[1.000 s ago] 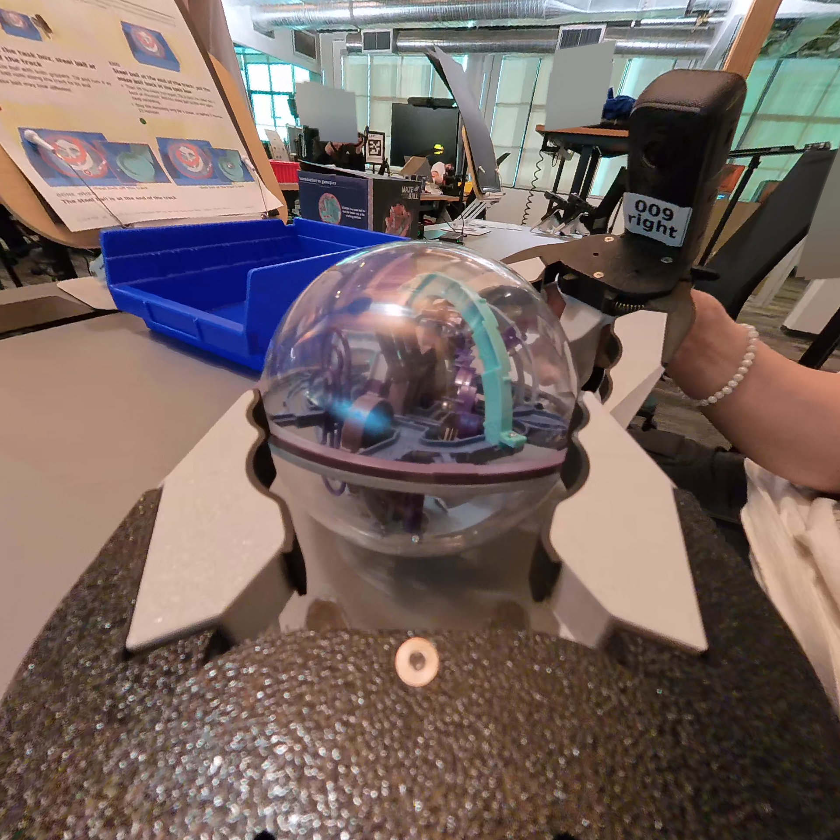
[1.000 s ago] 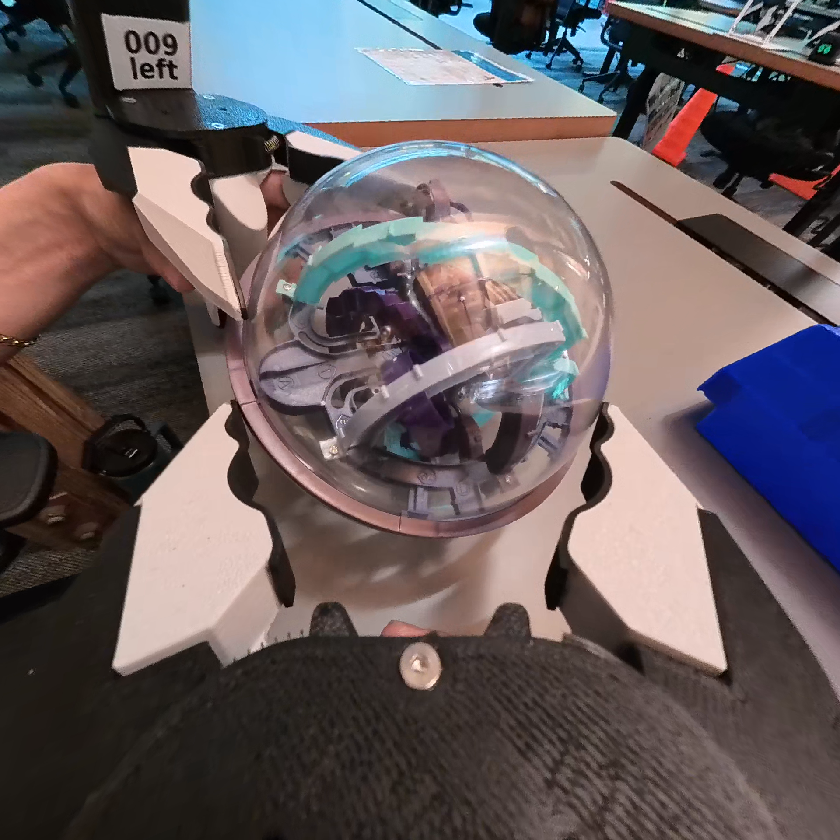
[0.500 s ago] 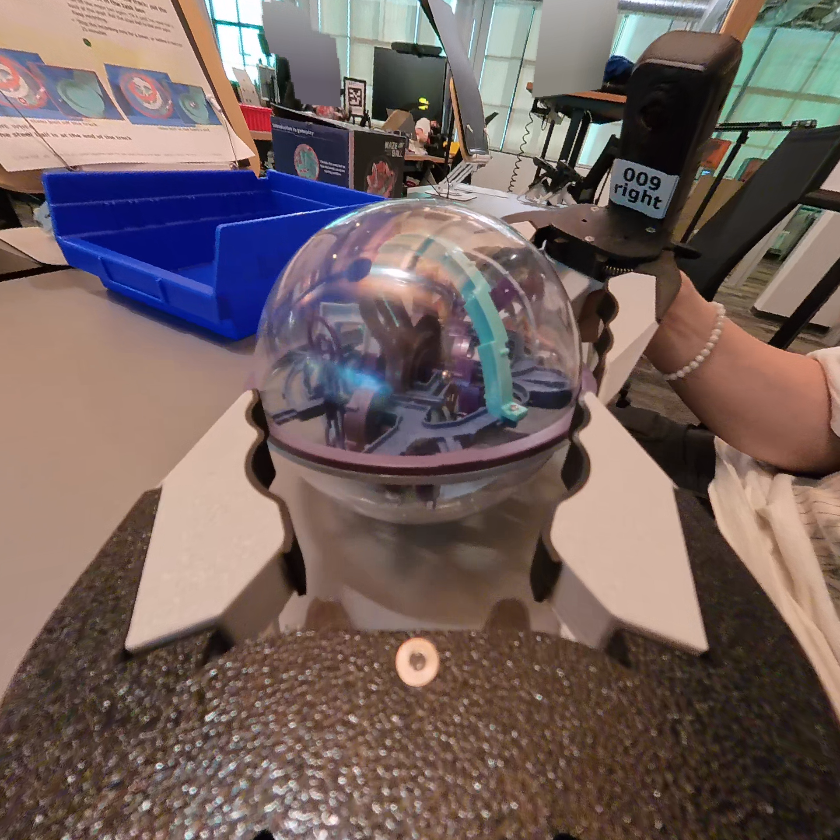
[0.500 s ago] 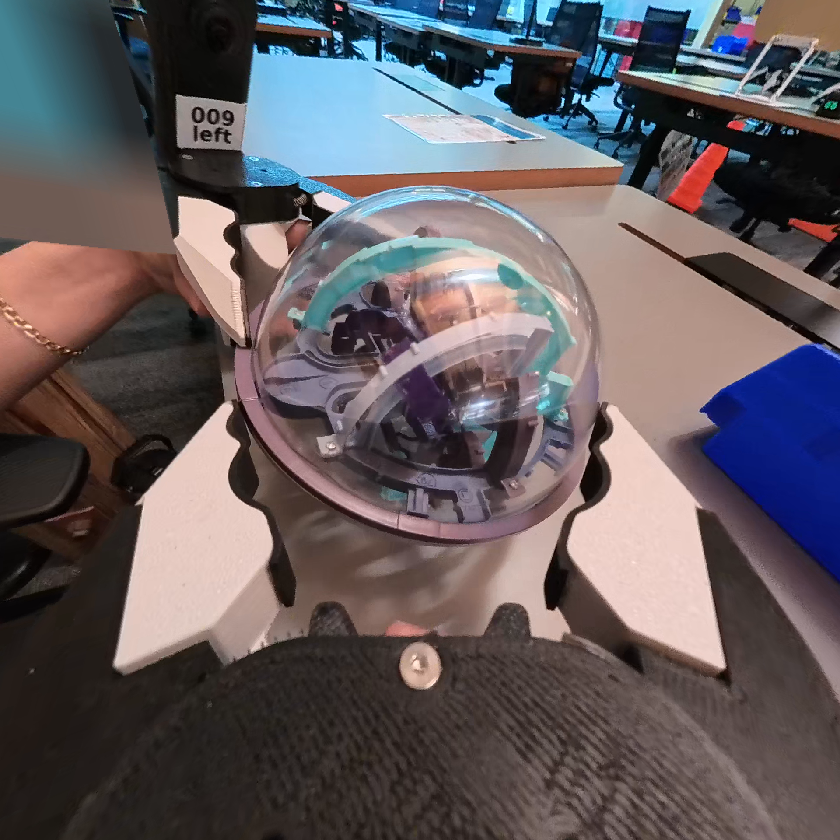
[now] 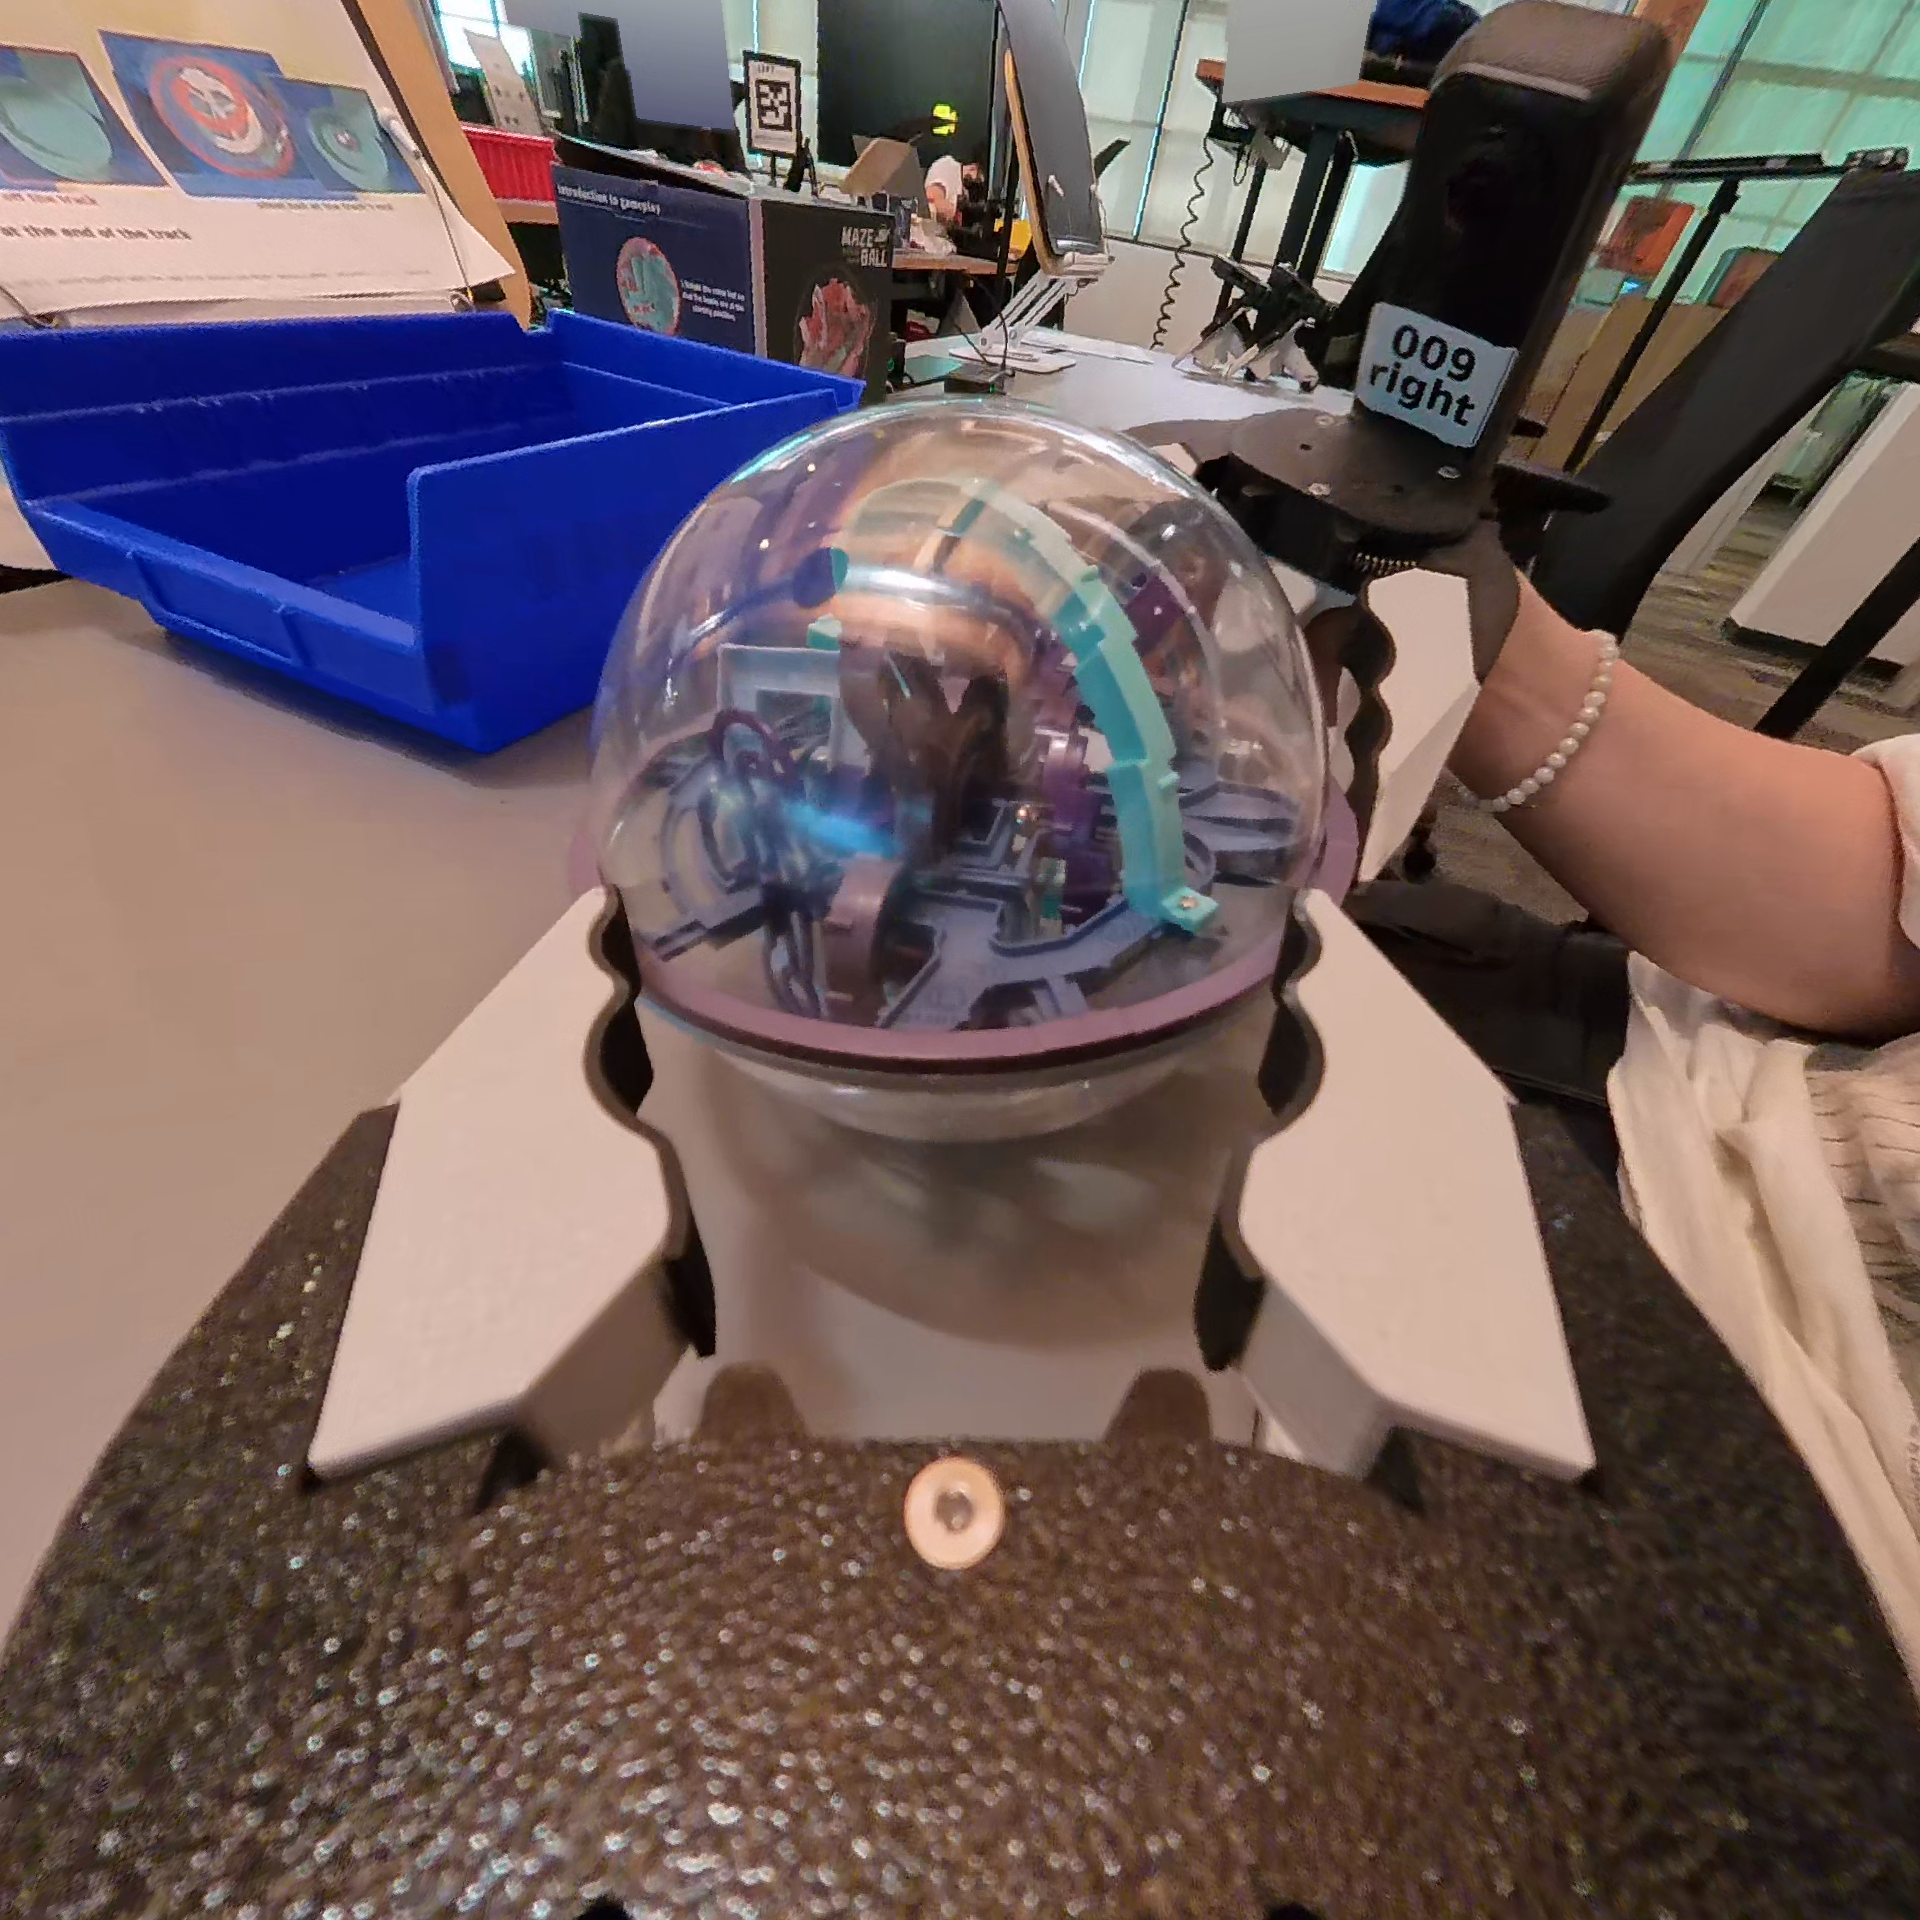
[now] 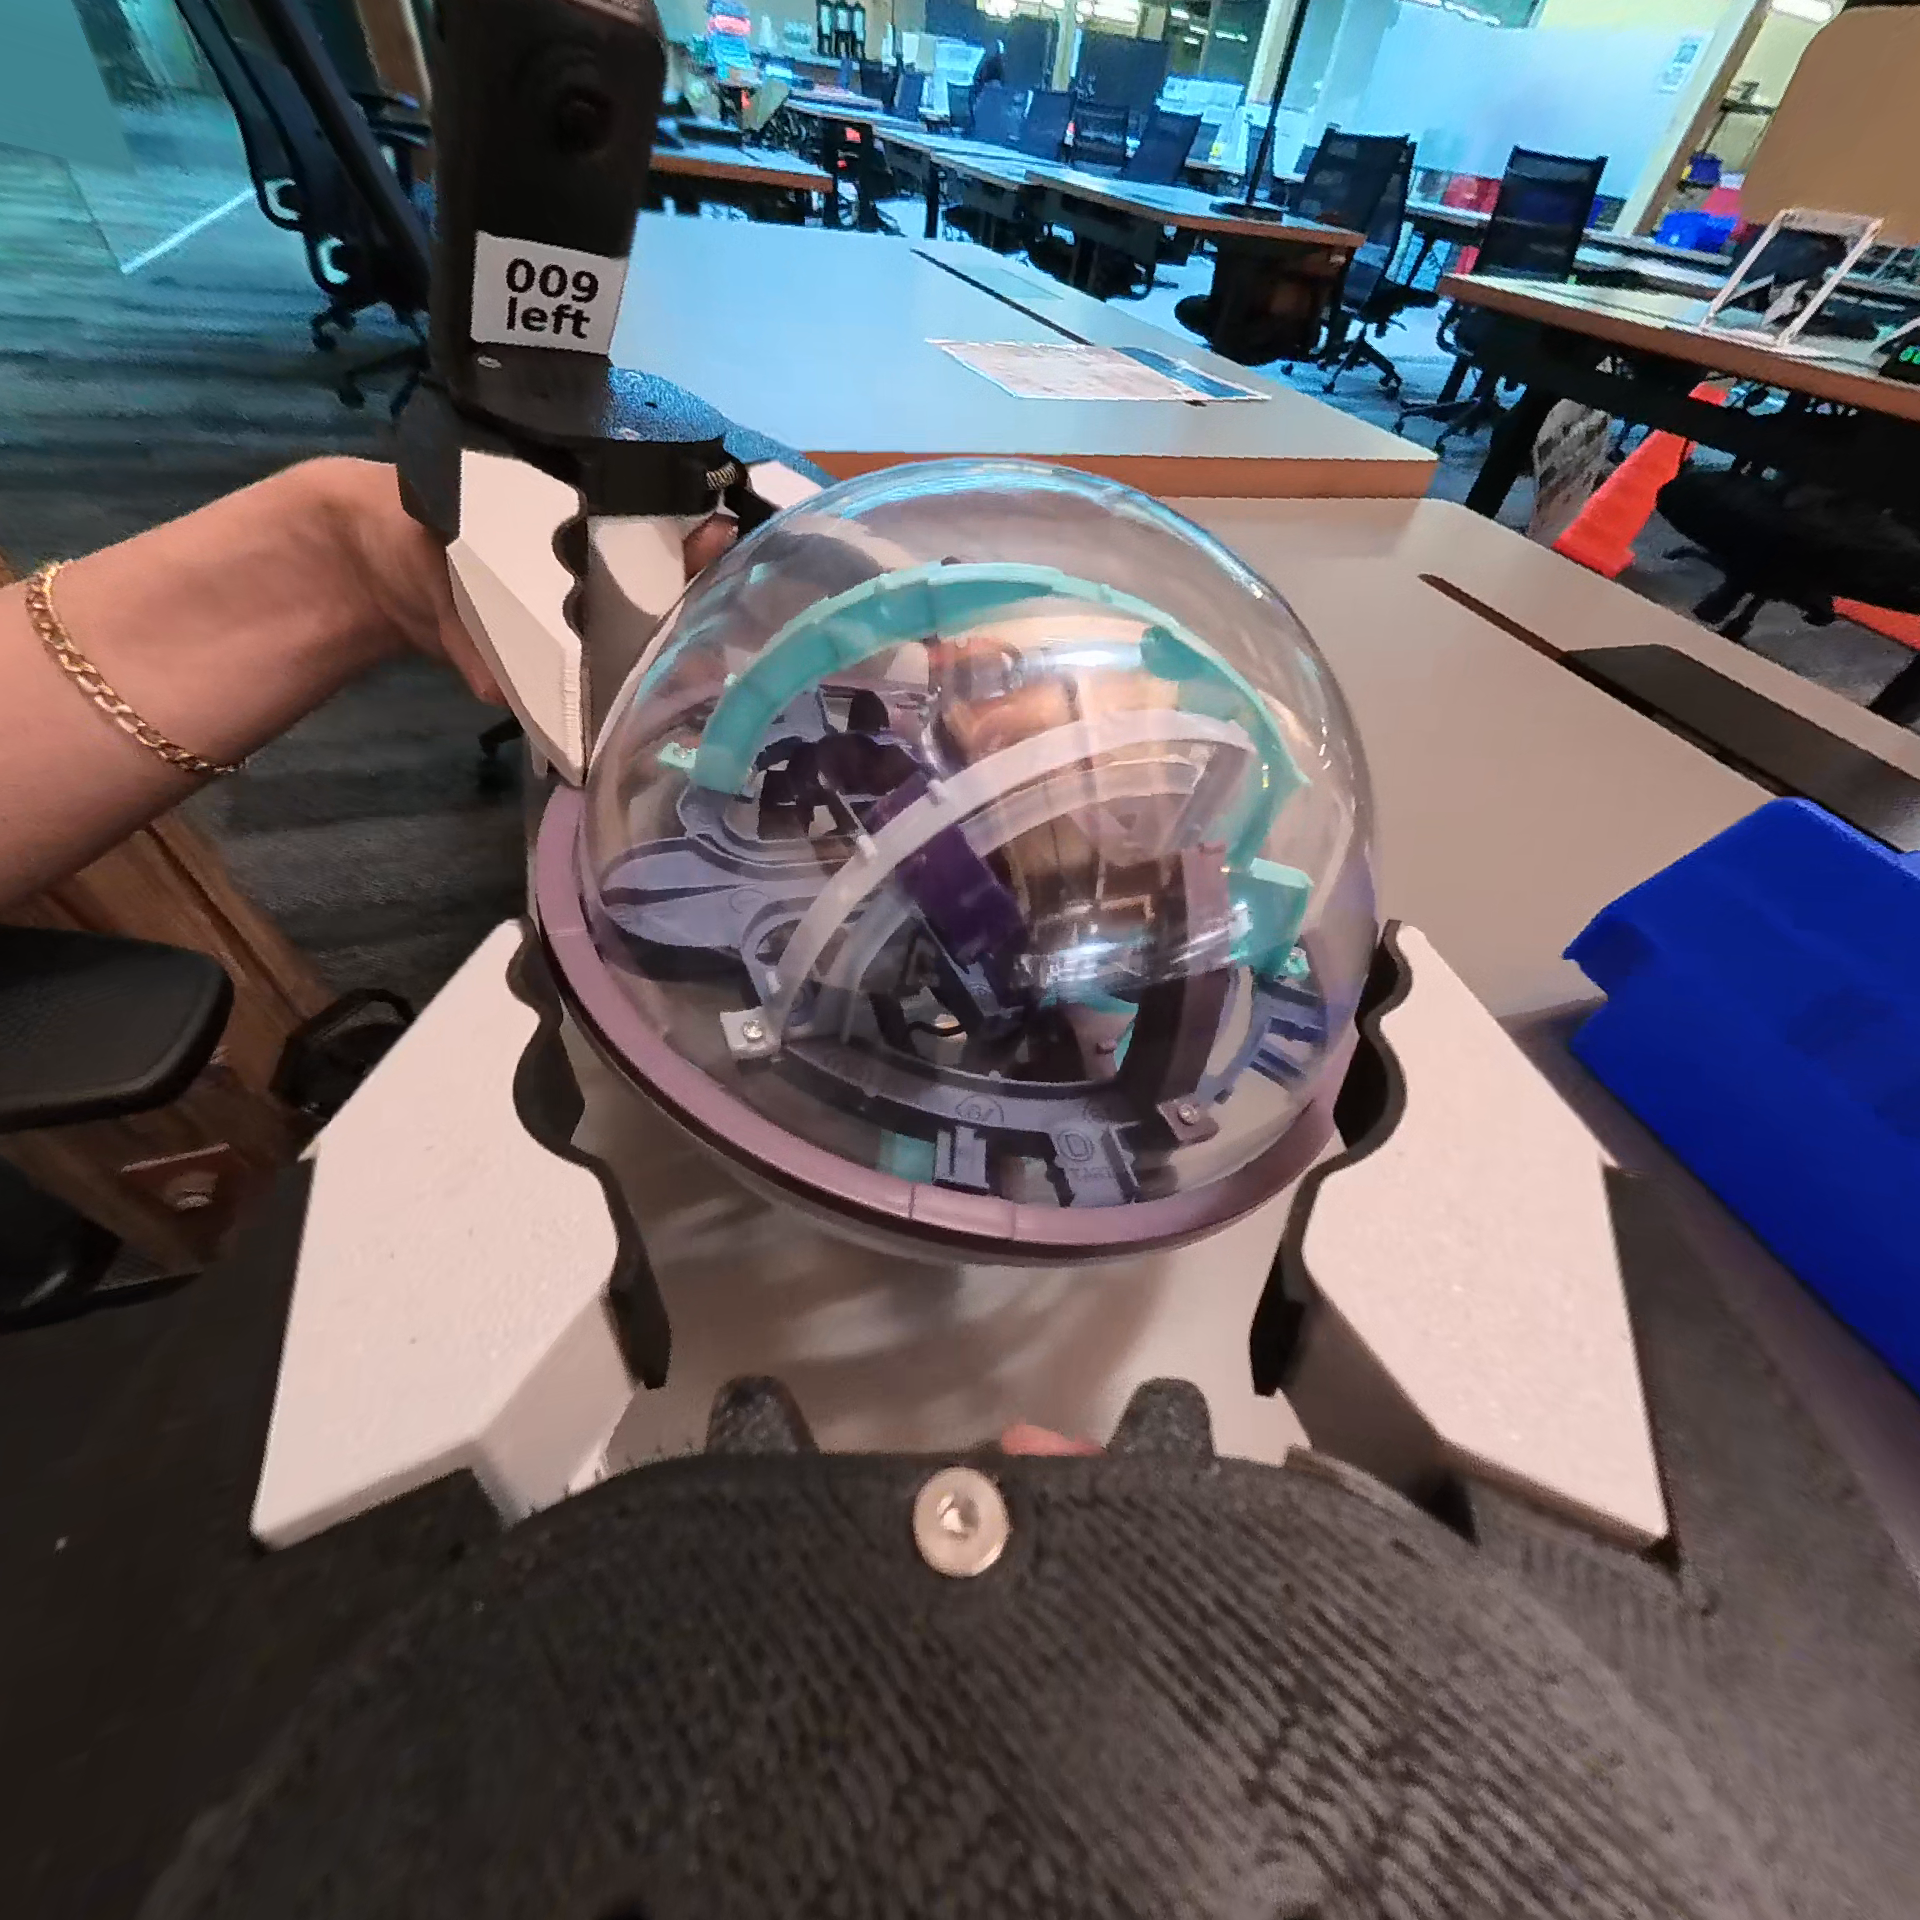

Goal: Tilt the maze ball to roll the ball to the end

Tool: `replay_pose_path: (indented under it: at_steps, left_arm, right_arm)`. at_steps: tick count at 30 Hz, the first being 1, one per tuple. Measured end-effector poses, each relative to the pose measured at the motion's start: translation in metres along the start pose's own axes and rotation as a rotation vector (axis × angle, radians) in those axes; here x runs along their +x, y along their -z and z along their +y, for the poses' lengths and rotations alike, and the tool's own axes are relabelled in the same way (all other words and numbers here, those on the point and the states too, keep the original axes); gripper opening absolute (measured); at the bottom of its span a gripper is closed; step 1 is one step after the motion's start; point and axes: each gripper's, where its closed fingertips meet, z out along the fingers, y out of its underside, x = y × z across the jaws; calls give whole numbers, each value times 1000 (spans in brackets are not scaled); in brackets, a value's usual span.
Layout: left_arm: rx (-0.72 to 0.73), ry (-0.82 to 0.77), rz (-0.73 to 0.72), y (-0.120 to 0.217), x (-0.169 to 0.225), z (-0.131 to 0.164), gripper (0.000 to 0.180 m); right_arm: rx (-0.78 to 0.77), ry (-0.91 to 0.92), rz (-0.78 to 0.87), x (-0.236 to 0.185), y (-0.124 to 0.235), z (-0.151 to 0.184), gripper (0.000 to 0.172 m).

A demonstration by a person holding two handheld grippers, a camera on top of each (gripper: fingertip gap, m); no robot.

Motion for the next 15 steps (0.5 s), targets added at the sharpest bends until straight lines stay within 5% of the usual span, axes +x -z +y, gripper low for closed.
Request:
replay_pose_path:
  at_steps: [10, 15]
  left_arm:
    - [116, -173, -28, 5, 4, -19, 104]
    - [72, -111, -11, -1, 3, -12, 105]
  right_arm:
    - [-9, -22, -20, 2, 3, 1, 145]
    - [52, 9, 7, 4, 7, -9, 144]
